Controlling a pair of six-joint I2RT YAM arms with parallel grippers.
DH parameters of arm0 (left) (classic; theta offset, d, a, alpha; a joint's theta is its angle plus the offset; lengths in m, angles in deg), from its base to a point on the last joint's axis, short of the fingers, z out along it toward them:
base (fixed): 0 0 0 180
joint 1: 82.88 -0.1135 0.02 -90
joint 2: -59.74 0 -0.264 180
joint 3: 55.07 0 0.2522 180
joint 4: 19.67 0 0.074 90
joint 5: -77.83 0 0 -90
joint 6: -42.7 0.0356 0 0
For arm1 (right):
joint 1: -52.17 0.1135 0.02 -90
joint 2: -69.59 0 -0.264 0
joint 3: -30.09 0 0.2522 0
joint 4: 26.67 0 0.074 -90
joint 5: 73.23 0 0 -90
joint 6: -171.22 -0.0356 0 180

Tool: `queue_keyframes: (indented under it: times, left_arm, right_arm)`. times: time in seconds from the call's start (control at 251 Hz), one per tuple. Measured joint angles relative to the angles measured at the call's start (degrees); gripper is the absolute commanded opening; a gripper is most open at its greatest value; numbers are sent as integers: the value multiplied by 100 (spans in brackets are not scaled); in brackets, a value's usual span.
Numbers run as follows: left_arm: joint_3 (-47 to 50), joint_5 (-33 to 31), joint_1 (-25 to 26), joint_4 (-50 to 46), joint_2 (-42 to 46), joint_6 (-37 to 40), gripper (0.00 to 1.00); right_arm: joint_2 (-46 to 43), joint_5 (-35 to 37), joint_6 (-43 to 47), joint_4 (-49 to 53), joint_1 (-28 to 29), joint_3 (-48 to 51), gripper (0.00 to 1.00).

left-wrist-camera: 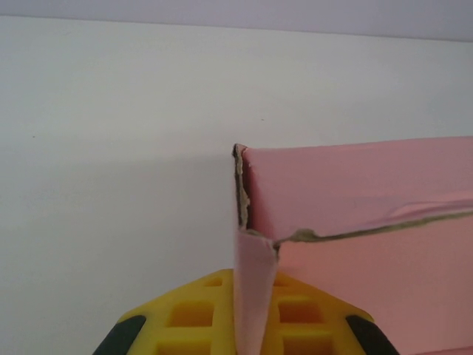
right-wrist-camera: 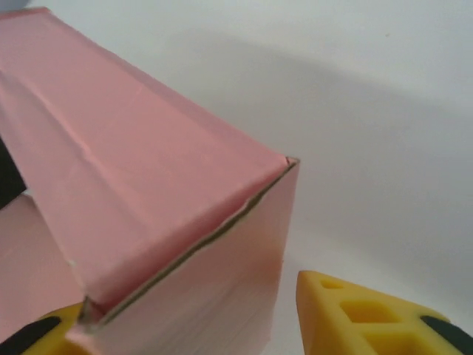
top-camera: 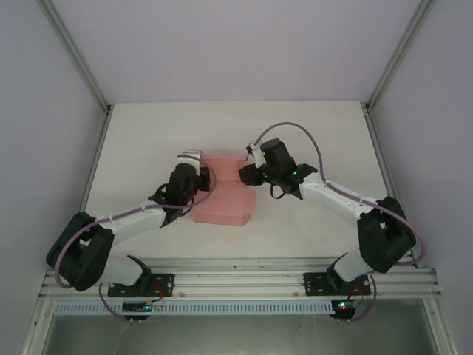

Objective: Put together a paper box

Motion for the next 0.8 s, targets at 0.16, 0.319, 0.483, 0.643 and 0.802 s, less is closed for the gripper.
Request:
queue_keyframes:
  times: [0.16, 0.319, 0.483, 0.643, 0.802]
  left_arm:
    - [-76, -256, 175, -103, 0, -59, 0]
    - [-407, -826, 409, -511, -109, -323, 0]
    - [-863, -1213, 564, -1091, -264, -767, 0]
    - [-1165, -1338, 660, -1582, -387, -1180, 0]
    - [-1167, -1220, 621, -1670, -428, -1185, 0]
  right_arm:
    - [310, 1506, -308, -13, 334, -160, 0]
    - [715, 2815, -723, 363, 603, -625, 0]
    - [1088, 3687, -1325, 1093, 726, -1241, 0]
    - [1366, 4159, -1871, 1814, 800, -1694, 0]
    - [1134, 3827, -1572, 992, 780, -1049, 9]
